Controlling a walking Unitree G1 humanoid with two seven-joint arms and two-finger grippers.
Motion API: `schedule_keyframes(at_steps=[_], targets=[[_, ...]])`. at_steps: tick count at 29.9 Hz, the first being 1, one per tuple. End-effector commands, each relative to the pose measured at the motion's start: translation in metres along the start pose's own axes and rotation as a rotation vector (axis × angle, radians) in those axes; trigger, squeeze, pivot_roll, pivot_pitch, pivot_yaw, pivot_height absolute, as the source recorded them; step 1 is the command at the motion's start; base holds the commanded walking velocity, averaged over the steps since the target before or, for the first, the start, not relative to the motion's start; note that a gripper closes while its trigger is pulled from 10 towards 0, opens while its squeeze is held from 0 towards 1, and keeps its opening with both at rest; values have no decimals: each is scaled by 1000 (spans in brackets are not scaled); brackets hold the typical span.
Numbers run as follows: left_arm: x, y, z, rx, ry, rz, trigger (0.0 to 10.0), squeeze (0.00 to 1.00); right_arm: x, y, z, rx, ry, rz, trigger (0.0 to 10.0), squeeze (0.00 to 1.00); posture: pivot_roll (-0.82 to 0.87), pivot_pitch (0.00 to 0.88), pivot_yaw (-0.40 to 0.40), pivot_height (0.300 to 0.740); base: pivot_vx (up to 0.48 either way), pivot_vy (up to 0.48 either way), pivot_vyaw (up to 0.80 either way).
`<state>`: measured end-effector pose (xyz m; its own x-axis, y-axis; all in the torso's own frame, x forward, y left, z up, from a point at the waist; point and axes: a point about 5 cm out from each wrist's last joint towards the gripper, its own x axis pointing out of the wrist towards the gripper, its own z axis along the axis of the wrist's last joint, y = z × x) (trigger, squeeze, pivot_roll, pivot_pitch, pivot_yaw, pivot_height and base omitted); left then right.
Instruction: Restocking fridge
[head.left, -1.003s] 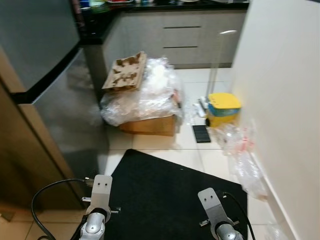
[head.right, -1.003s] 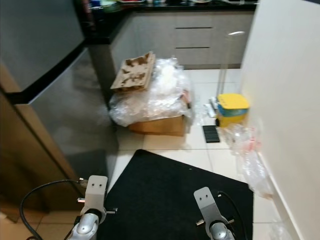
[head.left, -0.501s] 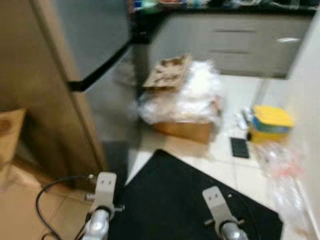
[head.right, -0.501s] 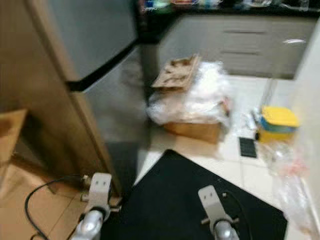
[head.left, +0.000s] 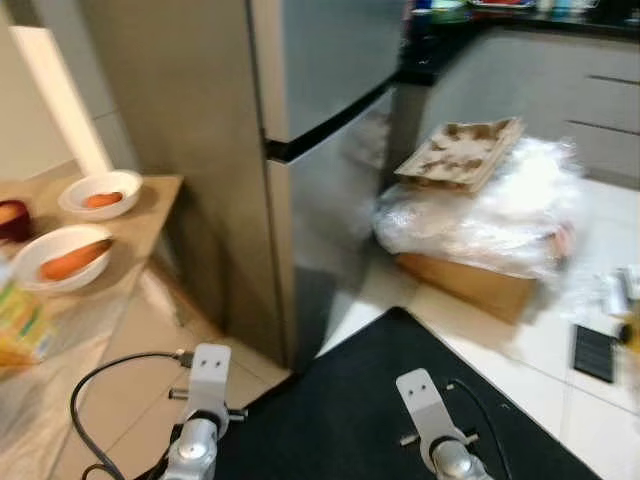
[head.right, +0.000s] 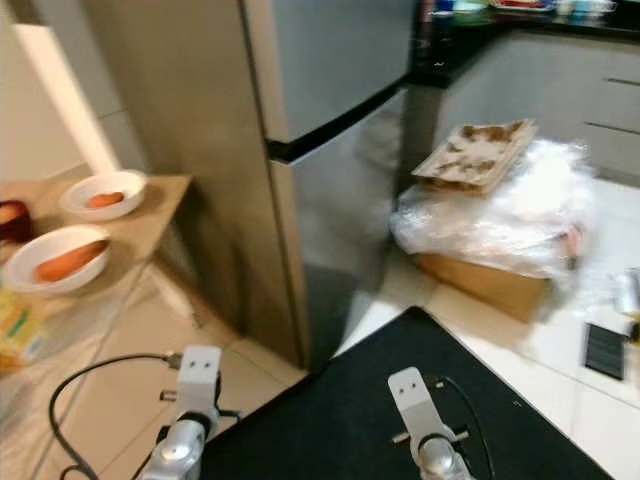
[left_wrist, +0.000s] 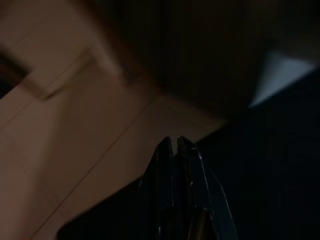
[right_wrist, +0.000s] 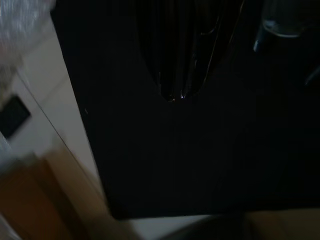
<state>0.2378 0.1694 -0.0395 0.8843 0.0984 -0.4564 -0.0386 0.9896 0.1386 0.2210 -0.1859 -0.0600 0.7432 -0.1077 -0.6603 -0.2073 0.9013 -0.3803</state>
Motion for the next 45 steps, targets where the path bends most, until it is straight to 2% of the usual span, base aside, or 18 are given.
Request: schedule_keyframes(at_steps=[1,9,16,33,45], targets=[[0,-3,0,3,6,-12,10000,0,0,1,2,7,-2,1,10000,0,-90,0,8,740,0,0,800],[0,-5,1,-3,7,-19,10000,0,1,0,2,9,-4,-2,10000,0,-92,2,8,740,0,0,794],[0,-10,1,13,1,-45,10000,0,0,0,1,32,0,-8,10000,0,-94,2,9,740,0,0,0],[0,-12,1,-3,0,-43,10000,0,0,-1,0,33,-1,-9,10000,0,-92,7,7,740,0,-480,0],[1,-8,1,-27,6,-19,10000,0,1,-1,2,31,-3,-6,10000,0,-92,8,5,740,0,0,0]])
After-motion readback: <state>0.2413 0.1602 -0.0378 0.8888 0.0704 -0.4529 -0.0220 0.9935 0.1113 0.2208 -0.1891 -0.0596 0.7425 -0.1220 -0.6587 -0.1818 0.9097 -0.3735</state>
